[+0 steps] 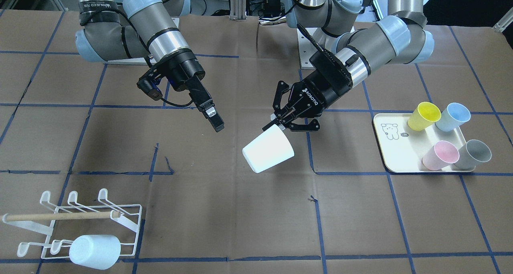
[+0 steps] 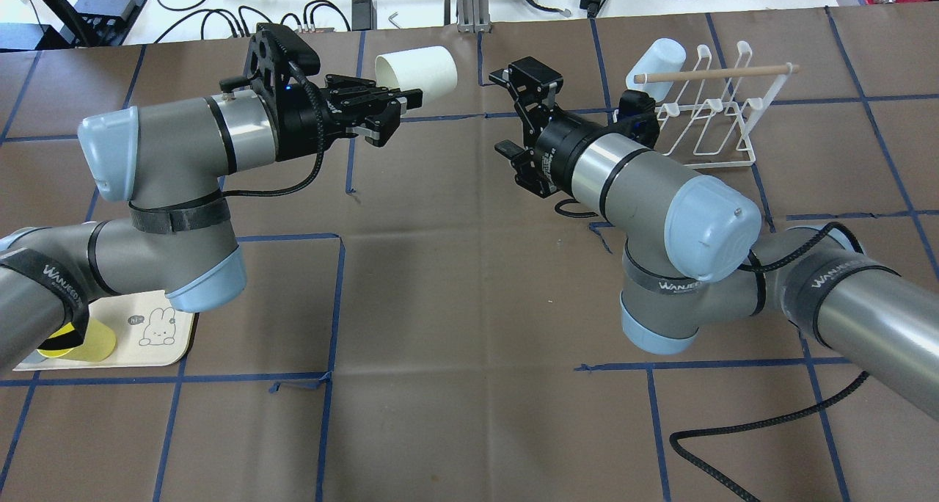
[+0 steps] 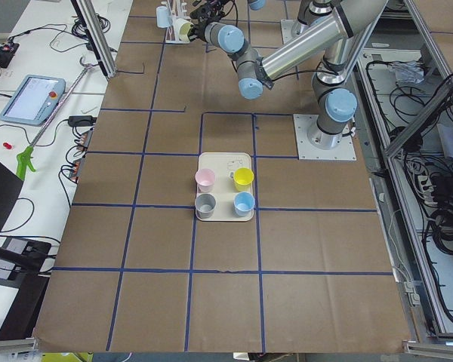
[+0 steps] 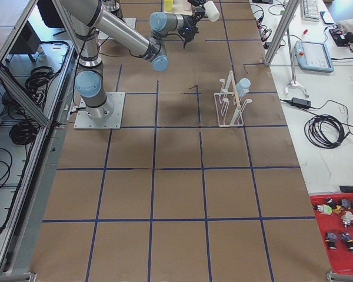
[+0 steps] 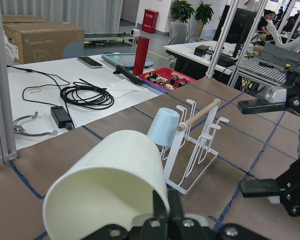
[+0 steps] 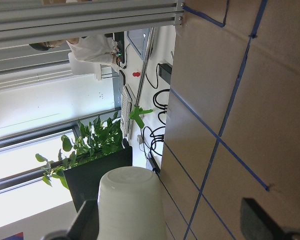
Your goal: Transfer IKEA cup to right arm and place on rack
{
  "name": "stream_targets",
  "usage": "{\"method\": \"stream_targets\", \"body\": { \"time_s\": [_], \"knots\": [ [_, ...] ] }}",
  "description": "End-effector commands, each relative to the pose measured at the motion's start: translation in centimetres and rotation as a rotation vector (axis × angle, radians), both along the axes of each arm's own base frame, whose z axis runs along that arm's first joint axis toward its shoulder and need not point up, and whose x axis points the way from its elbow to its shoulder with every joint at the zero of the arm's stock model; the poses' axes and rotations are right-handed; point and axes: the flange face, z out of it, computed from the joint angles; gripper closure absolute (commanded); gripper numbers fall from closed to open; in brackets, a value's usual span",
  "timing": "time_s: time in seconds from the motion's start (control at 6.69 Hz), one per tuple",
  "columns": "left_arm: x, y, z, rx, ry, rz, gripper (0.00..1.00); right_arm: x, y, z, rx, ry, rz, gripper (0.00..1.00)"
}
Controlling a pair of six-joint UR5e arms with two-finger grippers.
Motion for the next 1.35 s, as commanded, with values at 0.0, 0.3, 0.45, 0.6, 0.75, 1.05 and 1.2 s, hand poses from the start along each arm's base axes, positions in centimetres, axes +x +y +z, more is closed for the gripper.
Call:
{"method": "stream_targets", "body": {
  "time_s": [0.0, 0.3, 0.45, 0.6, 0.75, 1.05, 1.2],
  "knots": [
    [0.0, 0.0, 0.0, -0.001, 0.0, -0.001, 0.99, 2.5, -1.9, 0.3, -0.014, -0.005, 0.035, 0.0],
    [0.0, 0.0, -0.1, 0.002, 0.001, 0.0, 0.99, 3.1, -3.1, 0.6, -0.005, -0.022, 0.033, 0.0],
    [-0.1, 0.0, -0.1, 0.003, 0.002, -0.001, 0.99, 3.7, -3.9, 0.6, -0.009, -0.023, 0.039, 0.0],
    [0.0, 0.0, -0.1, 0.003, 0.002, 0.001, 0.99, 4.2, -4.4, 0.5, -0.012, -0.023, 0.045, 0.0],
    [-0.1, 0.0, -0.1, 0.003, 0.001, 0.0, 0.99, 5.0, -4.9, 0.0, -0.008, -0.024, 0.057, 0.0],
    [-0.1, 0.0, -0.1, 0.002, 0.001, -0.001, 0.98, 5.5, -6.2, -0.1, -0.016, -0.028, 0.063, 0.0],
    [-0.1, -0.1, -0.1, 0.005, 0.001, 0.001, 0.98, 6.2, -6.6, -0.2, -0.022, -0.028, 0.074, 0.0]
  ]
}}
